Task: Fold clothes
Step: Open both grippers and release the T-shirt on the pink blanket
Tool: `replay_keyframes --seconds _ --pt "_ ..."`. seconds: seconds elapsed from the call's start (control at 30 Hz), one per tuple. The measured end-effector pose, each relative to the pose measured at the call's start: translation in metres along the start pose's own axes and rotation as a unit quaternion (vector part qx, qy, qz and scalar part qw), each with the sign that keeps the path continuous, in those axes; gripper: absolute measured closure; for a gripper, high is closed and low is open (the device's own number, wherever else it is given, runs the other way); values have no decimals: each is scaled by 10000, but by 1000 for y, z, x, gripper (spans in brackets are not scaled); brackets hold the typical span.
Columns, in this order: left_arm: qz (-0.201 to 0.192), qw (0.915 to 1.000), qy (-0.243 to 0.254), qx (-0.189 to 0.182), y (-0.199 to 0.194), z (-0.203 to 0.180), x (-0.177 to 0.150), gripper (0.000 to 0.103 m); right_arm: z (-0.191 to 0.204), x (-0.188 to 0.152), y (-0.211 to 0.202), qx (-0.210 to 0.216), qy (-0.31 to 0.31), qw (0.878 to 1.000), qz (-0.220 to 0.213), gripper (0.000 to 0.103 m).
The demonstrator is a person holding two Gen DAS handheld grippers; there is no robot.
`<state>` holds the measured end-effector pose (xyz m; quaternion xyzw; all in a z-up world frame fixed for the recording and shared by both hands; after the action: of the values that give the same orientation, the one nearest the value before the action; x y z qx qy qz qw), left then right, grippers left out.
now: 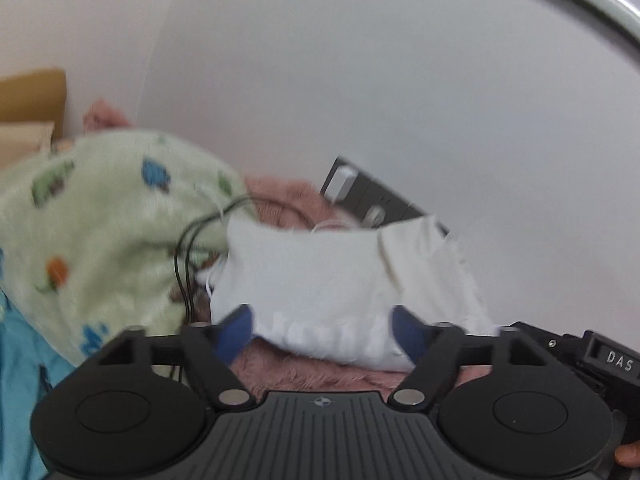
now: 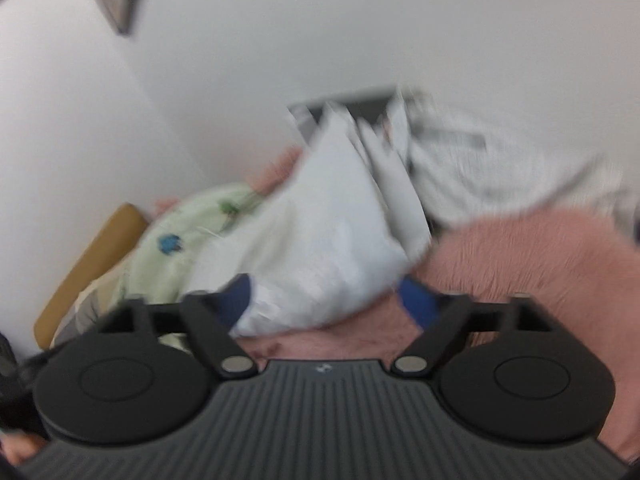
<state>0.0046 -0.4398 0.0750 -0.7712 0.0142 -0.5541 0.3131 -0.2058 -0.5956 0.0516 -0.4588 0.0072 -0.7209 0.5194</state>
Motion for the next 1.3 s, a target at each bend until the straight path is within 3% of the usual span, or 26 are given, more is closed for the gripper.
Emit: replay_keyframes --seconds 0.13,0.2,0.43,0.57,0.7,0.97,1.2,1.3 --pt "-376 9983 399 207 -61 -28 11 3 25 1 -47 162 -569 9980 -238 18" --pt "-580 9966 519 267 -90 -40 10 1 35 -1 -67 241 -824 9957 -361 18" --pt "-1008 9898 790 628 -166 -77 -20 1 56 -22 -128 545 -1375 9867 -679 18" --pt "-1202 9813 1066 1058 -205 -90 -43 1 63 -41 -152 663 -1694 9799 -818 18" --pt "-1333 9783 967 1256 -237 -87 -57 1 60 -62 -171 838 -1754 9760 -981 18" --pt "-1533 9720 990 1479 -263 -83 -83 1 67 -93 -188 1070 -1952 9665 -1278 18" --pt "-1829 9672 973 1472 -265 -77 -95 0 80 -116 -185 1047 -2273 9558 -1543 18" --pt "-1733 9674 1056 1513 -255 -73 -100 0 82 -123 -176 989 -2331 9553 -1528 18"
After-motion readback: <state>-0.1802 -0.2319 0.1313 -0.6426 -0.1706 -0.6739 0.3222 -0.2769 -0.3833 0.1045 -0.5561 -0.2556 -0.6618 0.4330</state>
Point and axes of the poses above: each gripper's, at about its wrist camera, not at the fingertips, and y roughly the way its jaws point, z to its left, x to its top, the point moved 1 cm from there along y, roughly the way its jaws point, and after that the axes turned 11 degrees about y, right-handed, at the moved point
